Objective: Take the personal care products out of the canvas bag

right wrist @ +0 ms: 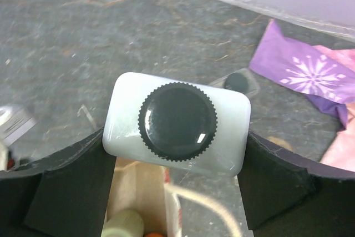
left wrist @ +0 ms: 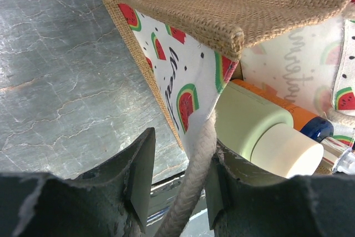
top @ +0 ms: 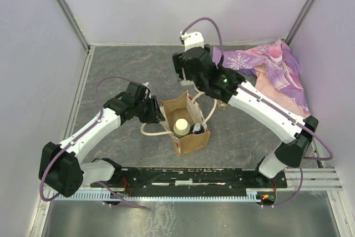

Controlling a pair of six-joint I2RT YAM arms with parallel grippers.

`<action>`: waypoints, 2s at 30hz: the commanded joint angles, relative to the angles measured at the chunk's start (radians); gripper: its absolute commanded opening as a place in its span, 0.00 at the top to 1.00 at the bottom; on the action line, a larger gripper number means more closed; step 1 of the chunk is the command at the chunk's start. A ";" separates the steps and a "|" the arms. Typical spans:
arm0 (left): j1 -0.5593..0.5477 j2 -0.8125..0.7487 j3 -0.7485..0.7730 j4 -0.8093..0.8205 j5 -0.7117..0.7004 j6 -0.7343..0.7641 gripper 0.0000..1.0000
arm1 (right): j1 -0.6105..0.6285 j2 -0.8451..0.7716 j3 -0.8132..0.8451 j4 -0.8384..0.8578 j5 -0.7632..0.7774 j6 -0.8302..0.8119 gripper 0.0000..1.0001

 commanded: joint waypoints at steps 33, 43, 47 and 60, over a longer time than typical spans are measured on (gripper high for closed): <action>0.002 -0.004 -0.051 0.049 0.045 -0.036 0.97 | -0.265 -0.252 -0.322 0.185 -0.050 0.122 0.30; 0.002 0.005 -0.060 0.062 0.059 -0.046 0.97 | -0.264 -0.219 -0.410 0.219 -0.081 0.140 0.30; 0.001 -0.007 -0.068 0.050 0.057 -0.047 0.97 | -0.264 -0.144 -0.436 0.267 -0.104 0.145 0.30; 0.002 -0.037 -0.074 0.032 0.045 -0.054 0.97 | -0.264 0.030 -0.409 0.297 -0.115 0.143 0.21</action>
